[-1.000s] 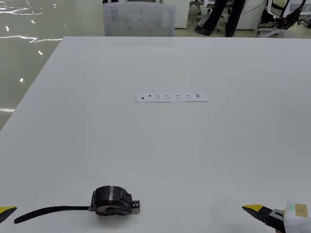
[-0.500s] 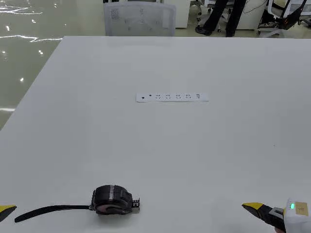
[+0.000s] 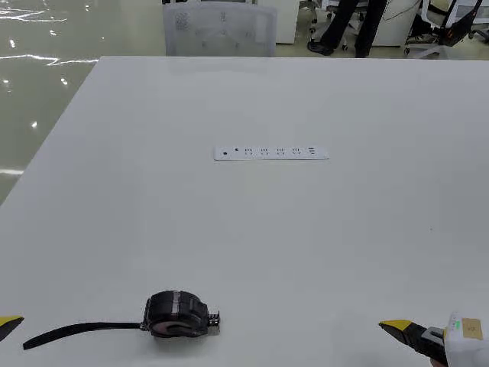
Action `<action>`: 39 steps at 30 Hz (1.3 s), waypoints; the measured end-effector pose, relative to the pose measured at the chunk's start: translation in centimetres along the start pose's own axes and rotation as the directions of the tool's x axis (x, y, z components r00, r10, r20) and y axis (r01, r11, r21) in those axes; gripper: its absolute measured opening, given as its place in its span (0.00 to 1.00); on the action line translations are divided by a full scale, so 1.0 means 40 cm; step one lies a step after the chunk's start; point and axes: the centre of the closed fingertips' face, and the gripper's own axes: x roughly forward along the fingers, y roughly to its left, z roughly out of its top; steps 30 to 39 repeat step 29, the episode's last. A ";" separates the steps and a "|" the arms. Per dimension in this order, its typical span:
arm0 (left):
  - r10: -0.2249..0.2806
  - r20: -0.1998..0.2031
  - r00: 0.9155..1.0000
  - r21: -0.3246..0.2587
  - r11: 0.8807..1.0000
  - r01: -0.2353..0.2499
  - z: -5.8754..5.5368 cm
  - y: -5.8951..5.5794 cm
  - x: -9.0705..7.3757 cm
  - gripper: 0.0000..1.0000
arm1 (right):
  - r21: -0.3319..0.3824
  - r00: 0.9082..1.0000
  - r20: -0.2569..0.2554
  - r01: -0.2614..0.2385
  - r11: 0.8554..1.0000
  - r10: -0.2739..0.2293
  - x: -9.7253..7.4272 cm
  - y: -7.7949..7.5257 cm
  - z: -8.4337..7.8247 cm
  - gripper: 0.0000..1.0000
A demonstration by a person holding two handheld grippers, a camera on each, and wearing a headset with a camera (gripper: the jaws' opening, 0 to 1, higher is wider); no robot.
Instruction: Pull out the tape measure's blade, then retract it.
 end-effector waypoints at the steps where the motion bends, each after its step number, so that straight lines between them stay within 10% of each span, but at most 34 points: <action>1: -0.003 -0.002 1.000 0.002 1.000 0.003 -0.001 -0.002 0.001 0.95 | 0.000 1.000 0.000 0.000 1.000 0.000 0.000 0.000 0.000 0.90; 39: -0.018 0.006 1.000 0.012 1.000 0.018 0.006 -0.016 -0.001 0.91 | 0.002 1.000 0.001 -0.004 1.000 0.004 0.005 0.001 0.000 0.90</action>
